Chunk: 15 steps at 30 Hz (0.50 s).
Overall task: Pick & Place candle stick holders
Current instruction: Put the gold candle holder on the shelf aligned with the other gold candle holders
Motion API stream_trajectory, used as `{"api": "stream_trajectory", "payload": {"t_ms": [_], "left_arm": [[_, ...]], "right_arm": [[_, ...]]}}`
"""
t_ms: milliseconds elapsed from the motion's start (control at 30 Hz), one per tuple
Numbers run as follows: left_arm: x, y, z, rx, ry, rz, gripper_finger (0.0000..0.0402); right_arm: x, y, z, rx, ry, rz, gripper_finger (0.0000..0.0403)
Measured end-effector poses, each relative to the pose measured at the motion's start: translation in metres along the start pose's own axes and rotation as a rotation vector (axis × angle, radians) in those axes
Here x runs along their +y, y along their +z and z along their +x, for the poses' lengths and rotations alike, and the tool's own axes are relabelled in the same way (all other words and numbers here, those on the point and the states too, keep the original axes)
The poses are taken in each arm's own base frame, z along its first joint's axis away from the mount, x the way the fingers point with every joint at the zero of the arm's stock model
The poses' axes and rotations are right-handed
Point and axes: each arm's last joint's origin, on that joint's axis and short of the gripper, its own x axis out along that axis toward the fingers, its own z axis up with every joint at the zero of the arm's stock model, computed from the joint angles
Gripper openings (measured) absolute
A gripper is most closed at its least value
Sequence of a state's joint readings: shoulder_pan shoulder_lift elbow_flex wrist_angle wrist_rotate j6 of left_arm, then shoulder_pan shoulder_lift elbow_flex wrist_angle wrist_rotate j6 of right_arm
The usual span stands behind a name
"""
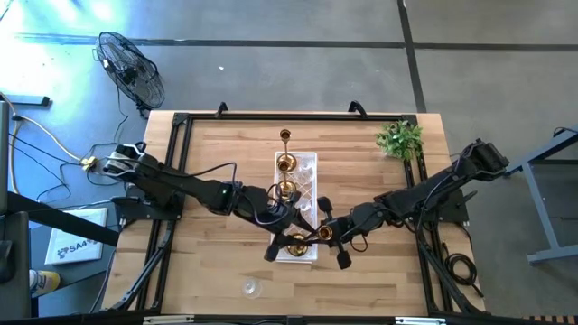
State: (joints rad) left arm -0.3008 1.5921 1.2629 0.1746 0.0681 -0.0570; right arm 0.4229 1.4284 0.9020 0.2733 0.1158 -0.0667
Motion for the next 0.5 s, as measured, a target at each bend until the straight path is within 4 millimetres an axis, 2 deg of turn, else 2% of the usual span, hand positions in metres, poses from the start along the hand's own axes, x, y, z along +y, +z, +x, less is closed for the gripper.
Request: {"api": "stream_trajectory", "payload": {"t_ms": [500], "left_arm": [[0.0011, -0.0025, 0.0028, 0.0, 0.02, 0.0, 0.0158]], "right_arm": [[-0.0059, -0.0011, 0.0006, 0.008, -0.004, 0.006, 0.0003]]}}
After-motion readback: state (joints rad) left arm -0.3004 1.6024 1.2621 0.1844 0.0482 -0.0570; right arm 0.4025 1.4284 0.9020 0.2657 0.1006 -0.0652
